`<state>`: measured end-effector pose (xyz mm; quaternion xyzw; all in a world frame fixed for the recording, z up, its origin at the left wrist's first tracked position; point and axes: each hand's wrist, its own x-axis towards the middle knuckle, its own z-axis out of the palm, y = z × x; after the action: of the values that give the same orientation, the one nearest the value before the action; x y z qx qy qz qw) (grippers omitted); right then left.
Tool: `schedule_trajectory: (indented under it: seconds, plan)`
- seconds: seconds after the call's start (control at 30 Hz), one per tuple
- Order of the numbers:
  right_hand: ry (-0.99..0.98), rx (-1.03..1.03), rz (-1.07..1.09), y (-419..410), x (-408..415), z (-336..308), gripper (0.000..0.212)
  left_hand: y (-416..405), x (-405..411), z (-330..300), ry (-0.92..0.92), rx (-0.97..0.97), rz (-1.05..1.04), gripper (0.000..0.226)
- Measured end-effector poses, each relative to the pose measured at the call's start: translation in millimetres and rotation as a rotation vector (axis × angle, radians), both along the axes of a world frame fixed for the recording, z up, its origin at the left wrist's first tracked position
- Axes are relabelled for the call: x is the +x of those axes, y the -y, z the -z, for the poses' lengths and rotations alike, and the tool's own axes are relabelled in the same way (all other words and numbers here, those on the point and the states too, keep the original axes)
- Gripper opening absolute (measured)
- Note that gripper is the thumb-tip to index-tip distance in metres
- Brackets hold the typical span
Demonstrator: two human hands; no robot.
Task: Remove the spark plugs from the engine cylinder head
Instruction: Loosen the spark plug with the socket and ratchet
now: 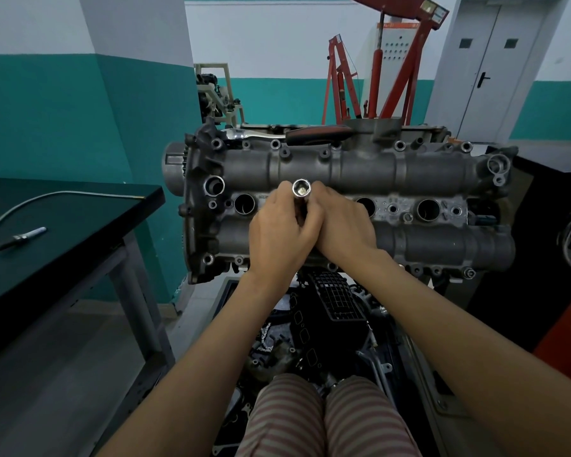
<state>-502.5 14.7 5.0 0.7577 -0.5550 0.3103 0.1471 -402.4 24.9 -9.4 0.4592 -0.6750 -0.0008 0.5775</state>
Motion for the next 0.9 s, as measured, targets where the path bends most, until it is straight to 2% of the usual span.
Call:
schedule_trajectory:
  seconds: [0.33, 0.47, 0.6, 0.77, 0.9]
  plan:
    - [-0.046, -0.060, 0.044, -1.9, -0.6, 1.3, 0.019, 0.9, -0.7, 0.3, -0.006, -0.022, -0.004, 0.025]
    - [-0.039, -0.064, 0.056, -1.5, 0.3, 0.1, 0.023, 2.2, -1.8, -1.2, 0.049, -0.006, -0.052, 0.034]
    - [-0.052, -0.038, 0.056, -1.3, -0.3, -0.2, 0.023, -1.7, -1.8, -3.6, 0.001, -0.043, -0.038, 0.039]
    - [0.001, 0.003, 0.013, 0.6, 0.5, 0.0, 0.013, -4.3, -0.4, -2.5, -0.022, -0.044, 0.031, 0.026]
    - [0.032, -0.018, -0.018, -1.6, 1.4, 1.3, 0.016, -0.7, -0.2, -1.2, -0.013, -0.019, 0.004, 0.023]
